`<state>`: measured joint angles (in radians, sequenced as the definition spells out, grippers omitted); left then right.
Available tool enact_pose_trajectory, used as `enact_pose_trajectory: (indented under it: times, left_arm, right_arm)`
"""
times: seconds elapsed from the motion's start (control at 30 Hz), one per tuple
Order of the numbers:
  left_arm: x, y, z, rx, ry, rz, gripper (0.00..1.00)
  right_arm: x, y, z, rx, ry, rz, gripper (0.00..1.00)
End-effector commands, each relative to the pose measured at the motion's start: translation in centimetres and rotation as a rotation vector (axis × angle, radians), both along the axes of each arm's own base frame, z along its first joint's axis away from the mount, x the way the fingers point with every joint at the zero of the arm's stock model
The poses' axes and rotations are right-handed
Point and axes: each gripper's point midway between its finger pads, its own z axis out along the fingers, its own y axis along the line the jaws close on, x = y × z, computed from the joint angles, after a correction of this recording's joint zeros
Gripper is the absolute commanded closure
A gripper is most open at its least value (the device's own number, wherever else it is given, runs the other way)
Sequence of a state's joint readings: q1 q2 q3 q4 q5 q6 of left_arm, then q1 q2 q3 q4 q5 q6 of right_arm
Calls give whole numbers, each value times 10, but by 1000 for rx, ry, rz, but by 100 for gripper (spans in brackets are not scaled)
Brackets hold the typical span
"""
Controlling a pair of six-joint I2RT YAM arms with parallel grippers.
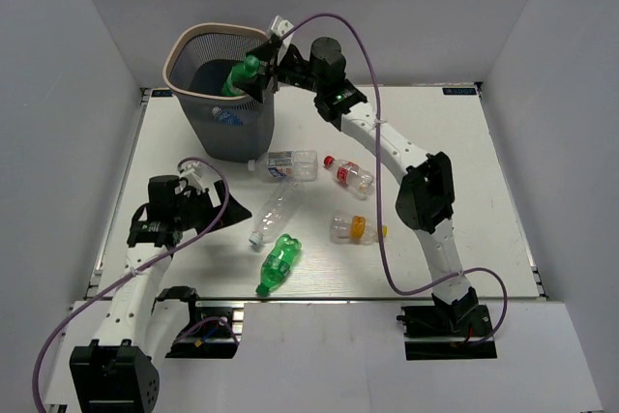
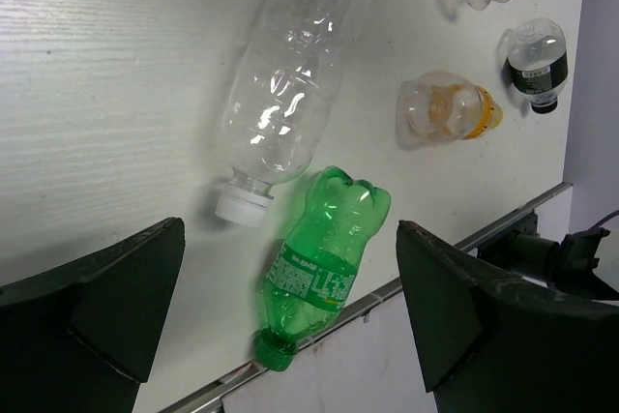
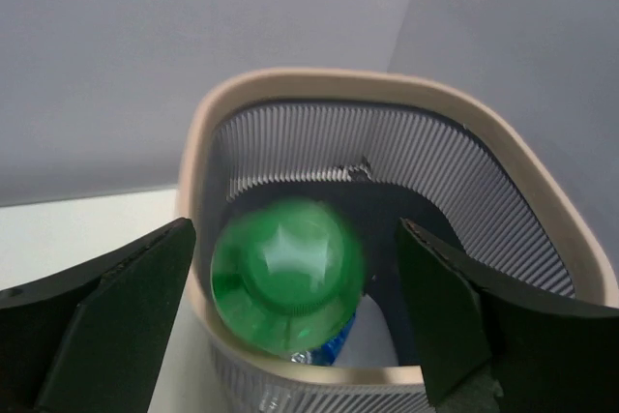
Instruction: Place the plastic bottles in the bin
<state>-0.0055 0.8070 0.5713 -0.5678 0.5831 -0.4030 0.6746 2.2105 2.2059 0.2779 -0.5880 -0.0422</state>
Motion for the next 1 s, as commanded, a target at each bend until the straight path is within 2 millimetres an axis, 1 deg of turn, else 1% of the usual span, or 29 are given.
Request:
enact_pose_trajectory:
  times: [0.0,0.07,0.1,0.17,0.23,0.27,0.3,0.33,0.37,0.4,0.43,0.47,0.5,0.53,0.57,0.6,0.63,0.67,0.7,0.73,0.77,0.8,0.83,0.87,0.93,0.97]
  left_arm:
    - [17,-2,23,22,-95,-43,0]
    - [23,-7,22,27,-93,-68,0]
    - [31,-5,26,37,-111,-56,0]
    - [37,-5,19,89,-108,-78,0]
    - [49,-4,10,141,-85,-97,0]
    - [53,-7,8,154,-82,-105,0]
    - [58,-11,11,161,-88,-123,0]
    - [62,-14,3,168,-62,-132,0]
    - [66,-22,5,174,-74,-155,0]
    - [65,-25,-1,182,-56,-167,0]
    - [69,-29,0,193,-67,-173,0]
    - [68,-33,-8,203,-42,-187,0]
    - [65,-43,-11,211,-43,-219,0]
    - [64,-46,-16,229,-33,-226,0]
    - [64,-50,-19,239,-34,-237,0]
    - [61,-59,-25,248,-28,-267,0]
    - [60,-61,-30,271,-21,-270,0]
    - [63,-65,-29,284,-32,-274,0]
    - [60,-74,-30,296,-36,-300,0]
    - [65,-75,-38,331,-30,-292,0]
    - [68,-78,-37,352,-37,-290,0]
    - [71,-80,-41,372,-30,-279,0]
    - [73,-81,-44,417,-37,-268,0]
    - [76,-82,-51,447,-26,-265,0]
    - [79,-80,-61,519,-22,-246,0]
    - [79,-78,-72,558,7,-246,0]
  right_arm:
    - [11,-7,41,111,-96,-74,10]
    - [15,-10,42,111,-88,-89,10]
    - [13,-13,49,120,-96,-100,10]
    - [5,-27,79,146,-138,-121,10]
    - [18,-48,89,148,-118,-206,10]
    - [12,-64,105,152,-96,-240,10]
    - [33,-93,110,164,-76,-351,10]
    - [40,-104,100,138,-50,-378,10]
    - [32,-122,100,95,-17,-398,10]
    - [45,-152,95,71,-1,-454,10]
    - [44,-167,77,27,46,-478,21]
    - [44,-176,56,-26,107,-483,36]
    - [32,-212,77,-9,93,-524,61]
    - [30,-220,33,-86,195,-520,100]
    - [26,-229,2,-140,248,-521,100]
    - [11,-247,5,-158,265,-530,100]
    - [2,-256,-30,-231,344,-504,100]
    - [-5,-266,-53,-275,393,-499,100]
    - [-25,-274,-76,-341,457,-481,97]
    - [-33,-278,-82,-348,478,-452,92]
    - [-45,-282,-97,-373,501,-437,80]
    - [-55,-286,-120,-402,548,-420,73]
    - [-64,-291,-120,-403,552,-414,64]
    - [-75,-294,-134,-418,580,-406,52]
    - [-86,-298,-132,-417,572,-395,44]
    - [-91,-298,-138,-428,582,-380,36]
